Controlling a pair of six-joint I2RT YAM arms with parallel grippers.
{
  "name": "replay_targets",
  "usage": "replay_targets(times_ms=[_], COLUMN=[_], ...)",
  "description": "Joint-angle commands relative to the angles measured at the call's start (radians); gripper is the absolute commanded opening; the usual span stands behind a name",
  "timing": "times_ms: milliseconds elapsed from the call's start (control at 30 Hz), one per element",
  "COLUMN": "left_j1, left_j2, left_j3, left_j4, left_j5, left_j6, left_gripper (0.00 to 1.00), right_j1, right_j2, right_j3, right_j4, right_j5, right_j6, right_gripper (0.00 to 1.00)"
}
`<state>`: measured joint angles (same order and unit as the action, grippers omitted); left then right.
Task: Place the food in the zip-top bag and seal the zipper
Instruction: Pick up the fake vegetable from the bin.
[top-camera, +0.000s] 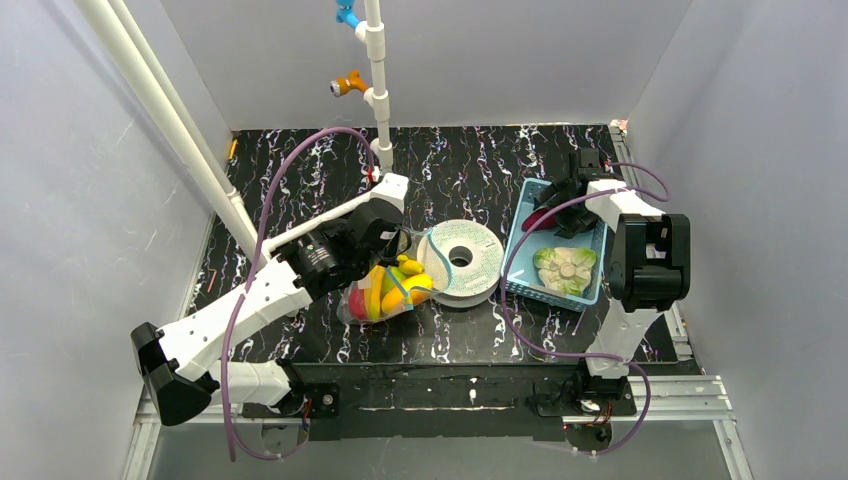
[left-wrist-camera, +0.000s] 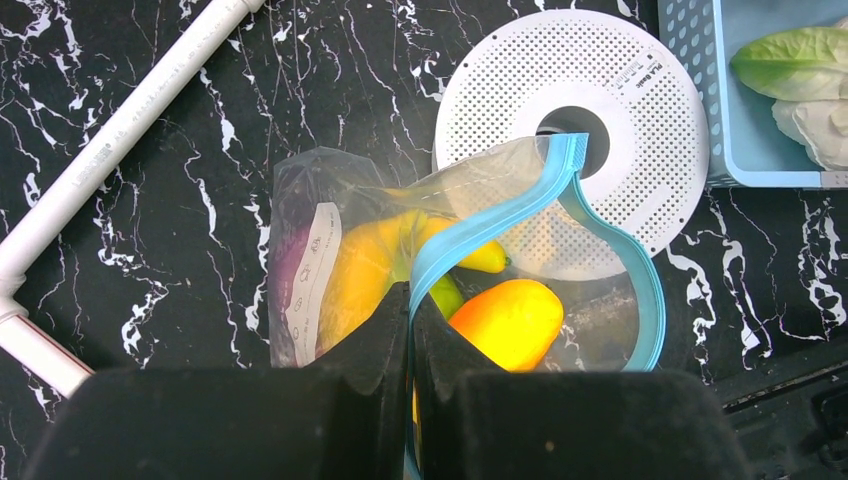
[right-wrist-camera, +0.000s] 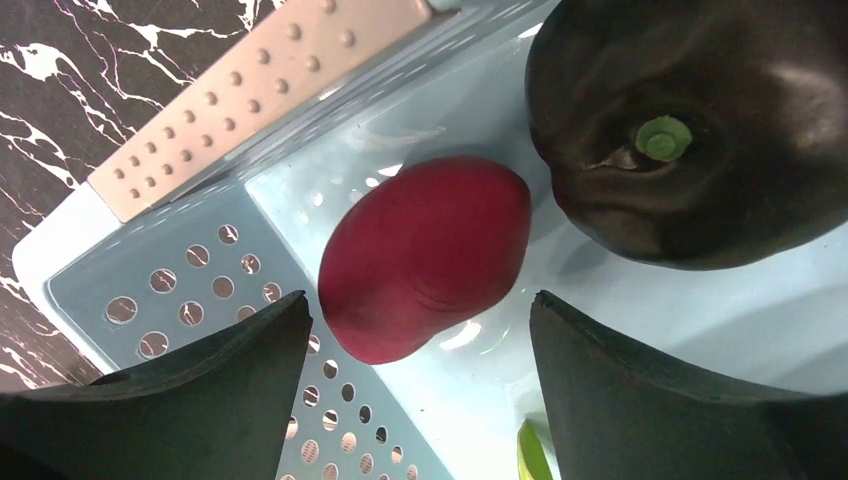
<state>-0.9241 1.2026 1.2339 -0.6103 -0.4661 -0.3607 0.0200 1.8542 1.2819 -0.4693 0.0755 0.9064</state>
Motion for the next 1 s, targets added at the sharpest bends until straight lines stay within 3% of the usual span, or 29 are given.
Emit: replay_targets(times_ms=[0, 133, 267, 567, 767, 867, 967], left_j1=[0.004, 0.004, 0.004, 0.004, 0.004, 0.004, 0.004], left_j2=[-0.020, -0.026, -0.033, -0.029, 0.001, 0.004, 0.001], left_j3=[0.007, 0.006, 0.007, 0.005, 0.039, 0.039, 0.023], left_j4=[-0.009, -0.014, -0.017, -0.019, -0.017, -0.016, -0.007], left_j5=[0.004, 0.005, -0.001, -0.008, -0.014, -0.017, -0.019], left_j6=[-0.016, -0.017, -0.018, -0.033, -0.015, -0.026, -0.039], left_gripper=[0.00, 0.00, 0.00, 0.00, 0.00, 0.00, 0.00], right_j1=[-0.001, -0.002, -0.001, 0.003, 0.039, 0.050, 0.060], right_j2=[0.001, 0.015, 0.011, -0.154, -0.349, -0.445, -0.508], right_j3=[0.016, 0.027, 0.028, -0.061, -0.133, -0.180, -0.214], right_j4=[0.026, 0.031, 0.013, 0.031, 0.070, 0.137, 0.227], right_j5=[0.018, 0.016, 0.000, 0.053, 0.032, -0.135, -0.421], right_j6=[-0.006, -0.031, -0.045, -0.162, -0.257, -0.323, -0.371], right_gripper=[0.80, 0.62, 0.36, 0.03, 0.01, 0.01, 0.01])
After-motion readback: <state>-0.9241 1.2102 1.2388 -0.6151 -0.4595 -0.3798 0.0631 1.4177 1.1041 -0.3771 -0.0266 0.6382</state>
